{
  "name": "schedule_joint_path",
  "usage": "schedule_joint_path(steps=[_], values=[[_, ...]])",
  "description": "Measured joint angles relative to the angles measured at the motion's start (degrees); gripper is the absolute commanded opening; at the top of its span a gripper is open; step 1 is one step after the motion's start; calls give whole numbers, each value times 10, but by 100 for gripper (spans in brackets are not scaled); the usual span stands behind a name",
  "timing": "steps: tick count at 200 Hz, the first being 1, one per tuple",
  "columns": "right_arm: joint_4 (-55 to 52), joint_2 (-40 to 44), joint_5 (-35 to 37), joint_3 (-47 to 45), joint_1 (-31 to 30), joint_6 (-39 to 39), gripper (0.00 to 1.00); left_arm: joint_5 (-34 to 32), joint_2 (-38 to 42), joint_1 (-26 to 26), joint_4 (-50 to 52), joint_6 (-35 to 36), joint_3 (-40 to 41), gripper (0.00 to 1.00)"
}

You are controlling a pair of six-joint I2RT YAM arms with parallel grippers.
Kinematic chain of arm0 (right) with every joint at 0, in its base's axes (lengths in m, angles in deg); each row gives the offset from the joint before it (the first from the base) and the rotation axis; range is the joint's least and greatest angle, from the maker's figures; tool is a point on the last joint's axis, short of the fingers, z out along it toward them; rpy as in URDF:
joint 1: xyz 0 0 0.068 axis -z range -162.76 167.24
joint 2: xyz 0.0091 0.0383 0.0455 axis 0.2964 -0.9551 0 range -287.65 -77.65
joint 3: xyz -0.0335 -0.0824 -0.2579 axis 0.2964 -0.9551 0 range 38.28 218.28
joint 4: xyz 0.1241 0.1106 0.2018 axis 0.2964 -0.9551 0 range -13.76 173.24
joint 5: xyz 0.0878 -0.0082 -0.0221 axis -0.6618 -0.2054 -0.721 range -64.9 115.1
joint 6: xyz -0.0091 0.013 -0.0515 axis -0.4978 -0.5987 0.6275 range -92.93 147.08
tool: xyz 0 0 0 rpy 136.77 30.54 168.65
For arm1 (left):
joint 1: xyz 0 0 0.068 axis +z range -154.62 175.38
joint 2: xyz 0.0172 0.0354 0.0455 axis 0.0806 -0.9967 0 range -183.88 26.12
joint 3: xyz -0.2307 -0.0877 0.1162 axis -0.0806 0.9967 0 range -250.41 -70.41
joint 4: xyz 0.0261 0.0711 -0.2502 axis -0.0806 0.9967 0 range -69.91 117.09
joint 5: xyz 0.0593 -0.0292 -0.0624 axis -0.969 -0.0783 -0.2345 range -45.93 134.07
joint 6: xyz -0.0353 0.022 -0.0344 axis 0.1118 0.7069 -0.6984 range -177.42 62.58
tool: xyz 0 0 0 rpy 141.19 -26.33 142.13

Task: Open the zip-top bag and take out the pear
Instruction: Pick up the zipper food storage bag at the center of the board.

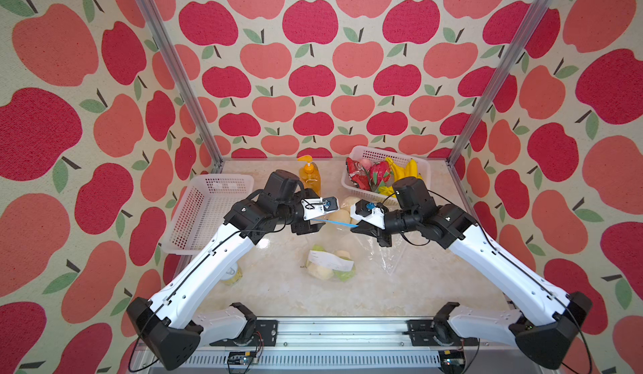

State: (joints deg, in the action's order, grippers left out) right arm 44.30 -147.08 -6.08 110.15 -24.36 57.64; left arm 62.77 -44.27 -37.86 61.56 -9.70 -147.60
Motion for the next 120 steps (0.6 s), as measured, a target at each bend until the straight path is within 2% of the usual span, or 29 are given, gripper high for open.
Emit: schedule_joint_path(steps=[29,61,93,120], values=[[9,7,0,-19,46,-27,0,49,7,85,-46,-64,12,94],[14,23,-5,-51,69,-45,0,124,67,146,-112,-95,106,95],[14,43,-13,-67,69,-52,0,238,105,216,-146,-97,179,88],[14,57,-24,-67,69,-54,0,311,88,236,-181,-97,197,80]])
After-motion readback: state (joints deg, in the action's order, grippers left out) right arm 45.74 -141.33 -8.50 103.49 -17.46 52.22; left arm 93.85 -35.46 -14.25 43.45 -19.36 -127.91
